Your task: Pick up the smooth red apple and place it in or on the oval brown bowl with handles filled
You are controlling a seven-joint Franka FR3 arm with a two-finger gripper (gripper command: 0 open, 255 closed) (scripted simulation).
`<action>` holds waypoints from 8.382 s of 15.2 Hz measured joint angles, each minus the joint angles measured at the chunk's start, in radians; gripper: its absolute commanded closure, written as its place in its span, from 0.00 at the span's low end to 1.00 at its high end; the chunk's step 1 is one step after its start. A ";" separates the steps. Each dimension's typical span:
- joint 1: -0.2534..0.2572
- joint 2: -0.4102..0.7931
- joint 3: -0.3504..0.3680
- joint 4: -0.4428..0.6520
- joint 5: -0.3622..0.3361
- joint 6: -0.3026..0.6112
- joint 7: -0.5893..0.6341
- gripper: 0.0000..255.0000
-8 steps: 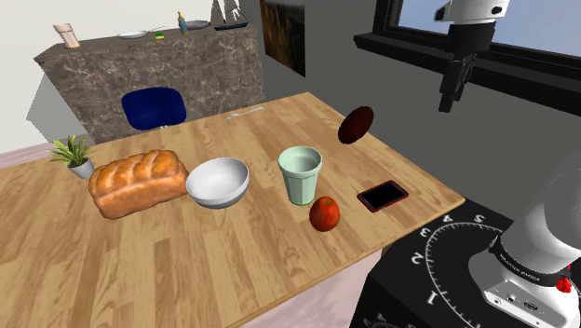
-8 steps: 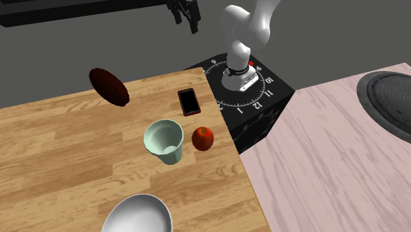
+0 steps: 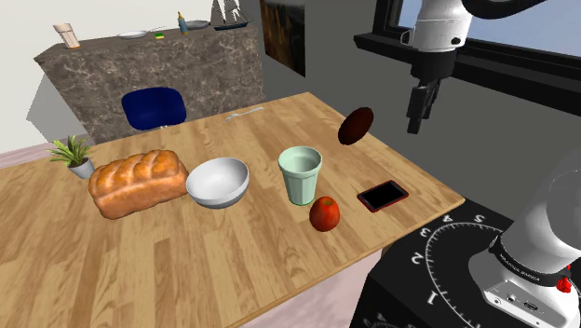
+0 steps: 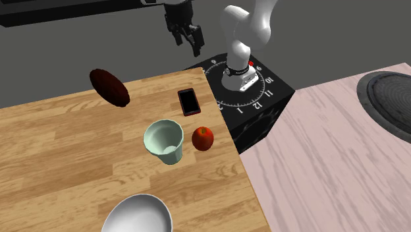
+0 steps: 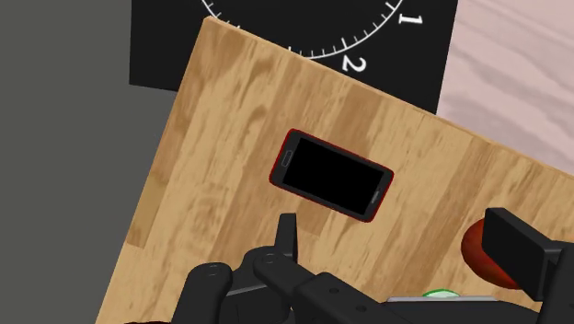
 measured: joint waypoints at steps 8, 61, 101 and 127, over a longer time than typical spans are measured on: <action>0.064 0.171 0.148 0.003 0.037 0.204 0.086 0.00; 0.126 0.558 0.369 0.210 -0.077 0.412 0.286 1.00; -0.090 0.584 0.058 0.522 -0.144 0.139 -0.217 1.00; -0.259 0.940 -0.097 0.864 -0.157 0.171 -0.537 1.00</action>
